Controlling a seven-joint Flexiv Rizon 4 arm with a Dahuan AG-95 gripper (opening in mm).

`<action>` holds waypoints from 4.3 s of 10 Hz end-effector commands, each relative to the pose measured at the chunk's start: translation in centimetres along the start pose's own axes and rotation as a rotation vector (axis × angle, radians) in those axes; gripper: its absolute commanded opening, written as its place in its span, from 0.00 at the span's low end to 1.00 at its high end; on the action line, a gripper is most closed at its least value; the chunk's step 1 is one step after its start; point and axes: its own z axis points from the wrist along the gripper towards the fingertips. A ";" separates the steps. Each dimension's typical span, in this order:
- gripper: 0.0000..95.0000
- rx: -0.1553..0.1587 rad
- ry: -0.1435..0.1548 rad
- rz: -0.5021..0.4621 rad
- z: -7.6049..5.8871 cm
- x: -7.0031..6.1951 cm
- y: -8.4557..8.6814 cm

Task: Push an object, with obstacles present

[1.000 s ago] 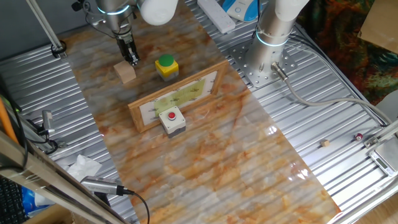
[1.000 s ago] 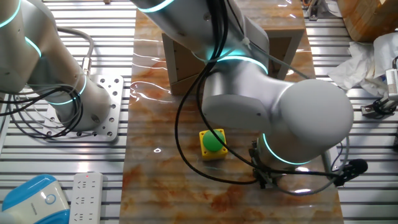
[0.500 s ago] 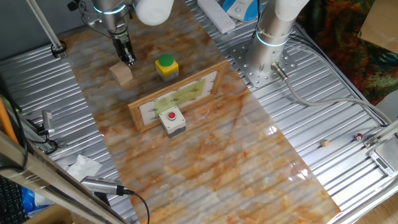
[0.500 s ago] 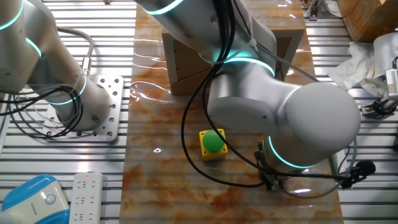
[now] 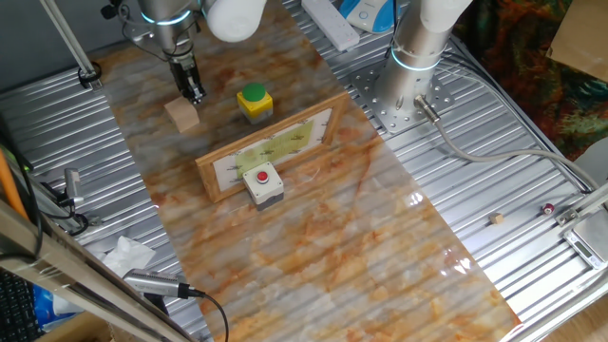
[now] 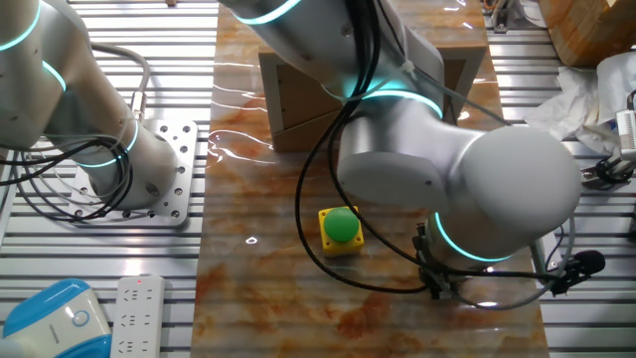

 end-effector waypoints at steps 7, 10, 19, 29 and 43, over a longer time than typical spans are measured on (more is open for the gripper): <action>0.00 -0.001 0.003 -0.013 0.2 -2.1 -0.2; 0.00 -0.005 0.002 -0.024 0.2 -3.2 -0.4; 0.00 -0.017 -0.008 -0.024 0.1 -6.5 -0.5; 0.00 -0.017 -0.005 -0.027 0.6 -9.9 -0.1; 0.00 -0.002 0.099 -0.015 -0.9 -8.2 -3.5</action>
